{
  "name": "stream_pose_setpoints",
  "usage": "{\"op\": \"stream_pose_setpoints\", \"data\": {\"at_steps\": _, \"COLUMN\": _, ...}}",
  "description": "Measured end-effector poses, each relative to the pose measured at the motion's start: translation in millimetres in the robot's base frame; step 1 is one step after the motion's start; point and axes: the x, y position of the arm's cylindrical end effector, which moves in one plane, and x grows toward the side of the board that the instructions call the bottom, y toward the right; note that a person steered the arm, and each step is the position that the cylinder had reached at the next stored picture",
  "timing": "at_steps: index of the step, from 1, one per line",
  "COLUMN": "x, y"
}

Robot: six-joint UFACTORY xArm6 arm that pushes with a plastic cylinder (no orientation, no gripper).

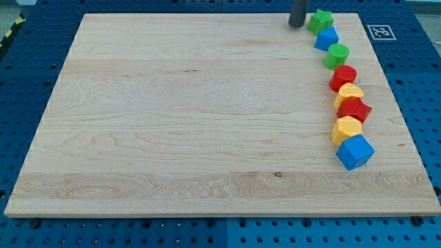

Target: Move the blue cube a bit to the right side

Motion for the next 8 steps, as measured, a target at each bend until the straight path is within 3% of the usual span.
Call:
{"op": "stream_pose_setpoints", "data": {"at_steps": 1, "x": 1.1, "y": -58.7}}
{"op": "stream_pose_setpoints", "data": {"at_steps": 2, "x": 56.9, "y": -75.6}}
{"op": "stream_pose_setpoints", "data": {"at_steps": 4, "x": 229.2, "y": -80.6}}
{"op": "stream_pose_setpoints", "data": {"at_steps": 7, "x": 313.2, "y": -30.6}}
{"op": "stream_pose_setpoints", "data": {"at_steps": 8, "x": 315.6, "y": -5.0}}
